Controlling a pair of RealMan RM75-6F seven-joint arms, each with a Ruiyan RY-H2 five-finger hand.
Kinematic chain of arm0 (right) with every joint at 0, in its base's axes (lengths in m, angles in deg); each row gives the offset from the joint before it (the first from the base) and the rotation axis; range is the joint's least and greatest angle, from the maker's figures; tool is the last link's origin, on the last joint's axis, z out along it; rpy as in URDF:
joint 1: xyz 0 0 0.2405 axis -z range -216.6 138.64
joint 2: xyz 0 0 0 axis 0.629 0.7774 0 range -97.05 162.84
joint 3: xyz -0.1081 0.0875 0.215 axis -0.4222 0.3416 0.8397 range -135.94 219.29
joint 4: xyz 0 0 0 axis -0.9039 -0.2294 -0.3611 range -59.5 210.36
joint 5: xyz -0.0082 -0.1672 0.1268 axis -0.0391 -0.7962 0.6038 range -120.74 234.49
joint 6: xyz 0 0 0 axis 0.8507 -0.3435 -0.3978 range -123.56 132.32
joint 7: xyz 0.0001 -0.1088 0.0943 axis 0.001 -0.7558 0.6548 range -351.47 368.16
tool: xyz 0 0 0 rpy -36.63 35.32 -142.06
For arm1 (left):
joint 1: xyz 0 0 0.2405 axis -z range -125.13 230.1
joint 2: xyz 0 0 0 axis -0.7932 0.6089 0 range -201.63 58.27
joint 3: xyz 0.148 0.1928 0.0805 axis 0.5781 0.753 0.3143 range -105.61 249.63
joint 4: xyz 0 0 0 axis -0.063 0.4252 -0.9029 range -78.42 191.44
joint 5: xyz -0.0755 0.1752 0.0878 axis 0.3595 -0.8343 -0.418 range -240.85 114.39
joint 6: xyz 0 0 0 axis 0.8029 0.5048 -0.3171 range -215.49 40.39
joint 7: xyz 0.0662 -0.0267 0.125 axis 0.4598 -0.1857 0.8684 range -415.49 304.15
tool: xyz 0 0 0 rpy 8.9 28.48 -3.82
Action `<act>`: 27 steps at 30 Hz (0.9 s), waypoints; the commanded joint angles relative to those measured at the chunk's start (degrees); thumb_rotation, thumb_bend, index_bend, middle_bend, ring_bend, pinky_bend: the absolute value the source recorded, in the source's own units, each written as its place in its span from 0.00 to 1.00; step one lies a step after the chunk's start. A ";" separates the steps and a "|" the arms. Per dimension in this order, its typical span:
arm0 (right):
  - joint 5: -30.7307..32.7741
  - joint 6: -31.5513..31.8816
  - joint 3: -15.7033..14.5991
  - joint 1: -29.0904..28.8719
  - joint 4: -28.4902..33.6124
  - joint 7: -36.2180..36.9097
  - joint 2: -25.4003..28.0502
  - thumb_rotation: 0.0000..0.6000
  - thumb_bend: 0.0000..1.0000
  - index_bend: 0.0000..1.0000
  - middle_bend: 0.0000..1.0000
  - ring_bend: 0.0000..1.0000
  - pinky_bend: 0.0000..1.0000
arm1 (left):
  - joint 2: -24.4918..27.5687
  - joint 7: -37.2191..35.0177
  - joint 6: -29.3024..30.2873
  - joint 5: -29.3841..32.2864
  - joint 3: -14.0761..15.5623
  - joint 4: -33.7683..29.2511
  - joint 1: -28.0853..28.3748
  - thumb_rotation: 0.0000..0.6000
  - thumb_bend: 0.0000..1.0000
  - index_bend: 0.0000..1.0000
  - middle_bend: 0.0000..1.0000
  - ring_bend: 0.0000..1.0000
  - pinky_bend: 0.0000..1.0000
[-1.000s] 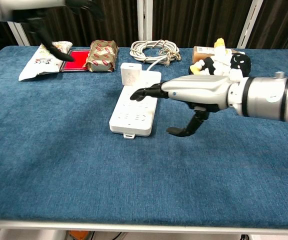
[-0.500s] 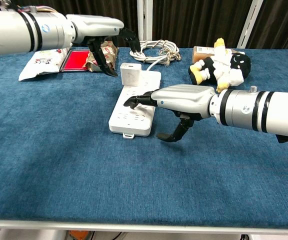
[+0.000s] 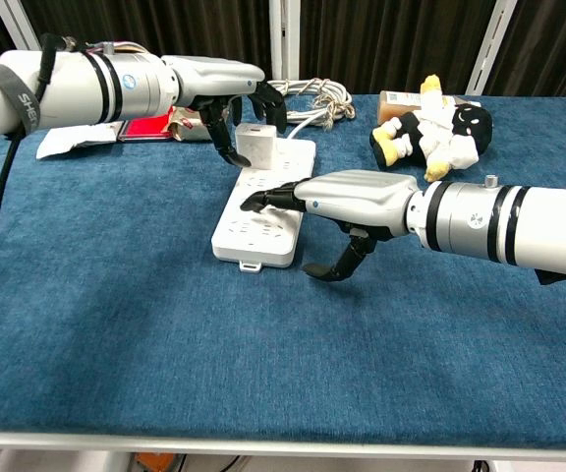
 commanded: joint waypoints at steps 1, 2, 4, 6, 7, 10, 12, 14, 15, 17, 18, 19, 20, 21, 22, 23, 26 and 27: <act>0.18 0.03 -0.17 -0.15 -0.13 0.17 -0.09 1.00 0.36 0.02 0.10 0.00 0.00 | -1.85 -2.58 0.98 -1.72 1.28 2.96 1.02 1.00 0.25 0.34 0.31 0.25 0.39; 0.22 0.03 -0.23 -0.22 -0.18 0.19 -0.12 1.00 0.36 0.02 0.10 0.00 0.00 | -2.16 -3.19 1.02 -2.14 1.66 3.62 1.26 1.00 0.26 0.34 0.32 0.27 0.40; 0.32 -0.01 -0.35 -0.39 -0.27 0.25 -0.17 1.00 0.36 0.02 0.11 0.00 0.00 | -2.81 -4.05 1.41 -3.39 2.70 5.13 1.81 1.00 0.27 0.36 0.33 0.29 0.41; 0.41 -0.04 -0.45 -0.53 -0.37 0.29 -0.24 1.00 0.36 0.02 0.11 0.00 0.00 | -3.45 -4.49 2.23 -4.44 3.52 6.53 2.14 1.00 0.28 0.37 0.35 0.31 0.43; 0.49 -0.06 -0.50 -0.61 -0.44 0.36 -0.30 1.00 0.36 0.02 0.11 0.00 0.00 | -3.94 -4.92 2.93 -5.03 3.98 7.49 2.27 1.00 0.29 0.39 0.36 0.33 0.45; 0.66 -0.15 -0.62 -0.84 -0.62 0.48 -0.46 1.00 0.36 0.02 0.11 0.00 0.00 | -5.21 -6.64 4.24 -6.28 5.11 10.17 2.60 1.00 0.33 0.44 0.42 0.40 0.50; 0.73 -0.16 -0.70 -0.95 -0.66 0.57 -0.49 1.00 0.36 0.02 0.11 0.00 0.00 | -5.90 -7.44 4.55 -6.80 5.73 11.82 2.87 1.00 0.36 0.46 0.45 0.45 0.53; 0.86 -0.25 -0.78 -1.07 -0.75 0.70 -0.49 1.00 0.36 0.02 0.11 0.00 0.00 | -6.64 -8.01 5.62 -7.67 6.52 13.73 3.04 1.00 0.38 0.48 0.50 0.51 0.57; 0.91 -0.30 -0.82 -1.13 -0.79 0.75 -0.49 1.00 0.36 0.02 0.11 0.00 0.00 | -6.88 -8.32 5.89 -8.00 6.90 14.44 3.10 1.00 0.40 0.49 0.52 0.53 0.59; 0.99 -0.40 -0.86 -1.30 -0.87 0.90 -0.53 1.00 0.36 0.02 0.11 0.00 0.00 | -7.34 -9.19 6.47 -8.72 7.76 15.96 3.25 1.00 0.44 0.51 0.58 0.59 0.66; 1.00 -0.44 -0.89 -1.39 -0.89 0.97 -0.56 1.00 0.36 0.02 0.11 0.00 0.00 | -7.50 -9.76 6.61 -8.98 8.11 16.50 3.30 1.00 0.45 0.52 0.59 0.61 0.67; 1.00 -0.48 -0.93 -1.50 -0.91 1.08 -0.61 1.00 0.36 0.02 0.11 0.00 0.00 | -7.70 -10.64 6.71 -9.19 8.50 17.13 3.34 1.00 0.46 0.53 0.61 0.62 0.69; 0.99 -0.49 -0.96 -1.56 -0.95 1.17 -0.67 1.00 0.36 0.02 0.11 0.00 0.00 | -7.86 -11.31 6.82 -9.29 8.72 17.57 3.36 1.00 0.48 0.54 0.63 0.64 0.71; 0.99 -0.50 -1.00 -1.62 -1.01 1.27 -0.72 1.00 0.36 0.02 0.11 0.00 0.00 | -8.02 -11.90 7.00 -9.38 8.91 18.01 3.36 1.00 0.48 0.54 0.64 0.65 0.73; 0.99 -0.56 -1.08 -1.70 -1.09 1.39 -0.78 1.00 0.36 0.02 0.11 0.00 0.00 | -8.29 -12.55 7.49 -9.53 9.15 18.65 3.30 1.00 0.49 0.55 0.65 0.66 0.74; 0.98 -0.59 -1.13 -1.75 -1.13 1.47 -0.81 1.00 0.36 0.02 0.11 0.00 0.00 | -8.51 -13.00 7.92 -9.63 9.29 19.17 3.23 1.00 0.49 0.56 0.66 0.67 0.76; 0.99 -0.62 -1.29 -1.87 -1.25 1.75 -0.88 1.00 0.36 0.02 0.12 0.00 0.00 | -9.10 -14.94 8.60 -9.62 9.60 20.51 3.12 1.00 0.50 0.57 0.69 0.68 0.80; 1.02 -0.62 -1.33 -1.89 -1.31 1.85 -0.91 1.00 0.36 0.02 0.12 0.00 0.00 | -9.24 -15.53 8.83 -9.65 9.70 20.85 3.08 1.00 0.51 0.57 0.70 0.69 0.81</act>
